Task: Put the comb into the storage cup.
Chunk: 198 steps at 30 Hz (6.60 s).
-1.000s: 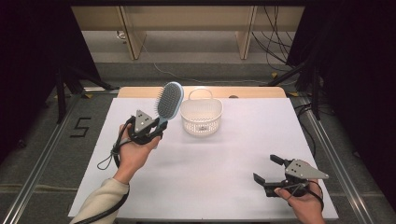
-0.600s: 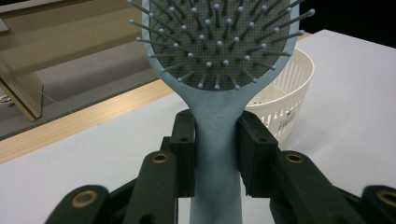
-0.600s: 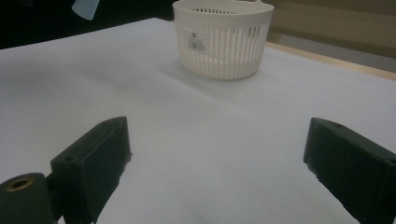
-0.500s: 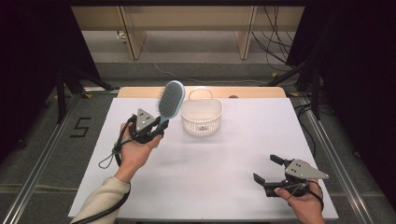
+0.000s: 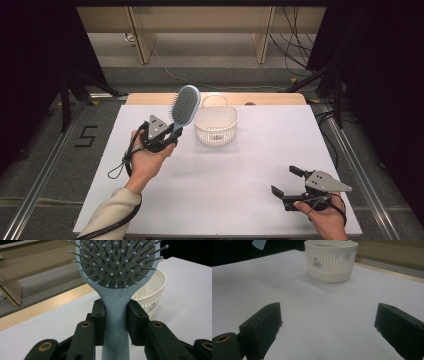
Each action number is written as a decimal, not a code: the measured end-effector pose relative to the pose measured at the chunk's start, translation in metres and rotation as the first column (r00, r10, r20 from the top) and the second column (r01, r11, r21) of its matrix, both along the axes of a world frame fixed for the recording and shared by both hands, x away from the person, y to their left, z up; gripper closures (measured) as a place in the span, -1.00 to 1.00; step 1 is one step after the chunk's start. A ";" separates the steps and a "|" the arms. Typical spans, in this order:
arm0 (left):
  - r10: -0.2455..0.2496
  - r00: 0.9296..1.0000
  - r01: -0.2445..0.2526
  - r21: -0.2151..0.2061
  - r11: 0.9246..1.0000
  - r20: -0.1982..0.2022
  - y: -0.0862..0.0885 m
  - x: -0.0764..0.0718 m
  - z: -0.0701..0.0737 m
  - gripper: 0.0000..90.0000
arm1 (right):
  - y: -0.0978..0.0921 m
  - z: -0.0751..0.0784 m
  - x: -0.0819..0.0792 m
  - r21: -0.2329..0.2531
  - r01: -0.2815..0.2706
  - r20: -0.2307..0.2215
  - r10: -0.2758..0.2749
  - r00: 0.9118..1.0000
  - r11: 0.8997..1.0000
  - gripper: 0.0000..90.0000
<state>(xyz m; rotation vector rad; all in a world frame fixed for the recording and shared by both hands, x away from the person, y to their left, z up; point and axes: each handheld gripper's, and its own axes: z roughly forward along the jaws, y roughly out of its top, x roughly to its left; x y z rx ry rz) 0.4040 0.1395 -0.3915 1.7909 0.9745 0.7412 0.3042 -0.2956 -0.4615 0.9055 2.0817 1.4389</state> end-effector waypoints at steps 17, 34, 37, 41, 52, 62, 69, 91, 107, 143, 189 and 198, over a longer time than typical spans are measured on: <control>-0.005 1.000 0.005 -0.003 1.000 0.013 -0.004 0.003 0.004 0.55 | 0.000 0.000 0.000 0.000 0.000 0.003 0.000 1.000 1.000 -0.82; -0.010 1.000 0.010 -0.007 1.000 0.021 -0.010 0.006 0.008 0.55 | 0.000 0.000 0.000 -0.003 -0.002 0.001 0.002 1.000 1.000 -0.82; -0.009 1.000 0.010 -0.009 1.000 0.022 -0.010 0.007 0.008 0.55 | 0.000 0.000 0.000 -0.002 -0.001 0.002 0.001 1.000 1.000 -0.82; -0.008 1.000 0.008 -0.012 1.000 0.023 -0.011 0.007 0.009 0.55 | 0.000 0.000 0.000 -0.003 -0.001 0.001 0.001 1.000 1.000 -0.82; -0.018 0.999 0.018 -0.013 1.000 0.026 -0.015 0.009 0.010 0.55 | 0.000 0.000 0.000 -0.001 -0.002 0.001 0.002 1.000 1.000 -0.82; -0.023 0.999 0.024 -0.018 1.000 0.025 -0.017 0.010 0.010 0.55 | 0.000 0.000 0.000 -0.001 -0.001 0.001 0.001 1.000 1.000 -0.82; -0.024 0.999 0.024 -0.020 1.000 0.027 -0.017 0.011 0.011 0.55 | 0.000 0.000 0.000 -0.002 -0.001 0.002 0.001 1.000 1.000 -0.82; -0.037 0.999 0.037 -0.021 0.999 0.029 -0.023 0.013 0.013 0.55 | -0.001 0.000 0.000 -0.001 -0.001 0.004 0.001 1.000 1.000 -0.82; -0.040 0.999 0.041 -0.025 0.999 0.031 -0.025 0.015 0.015 0.55 | -0.001 0.000 0.000 0.001 -0.001 0.008 0.001 1.000 1.000 -0.82; -0.050 0.998 0.051 -0.022 0.998 0.035 -0.032 0.024 0.021 0.55 | -0.001 0.000 0.000 0.002 0.000 0.008 0.000 1.000 1.000 -0.82; -0.066 0.997 0.066 -0.019 0.998 0.041 -0.044 0.035 0.027 0.55 | -0.001 0.000 0.000 0.005 -0.002 0.008 0.002 1.000 1.000 -0.82; -0.068 0.997 0.069 -0.018 0.997 0.041 -0.046 0.037 0.028 0.55 | -0.001 0.000 0.000 0.005 -0.002 0.007 0.002 1.000 1.000 -0.82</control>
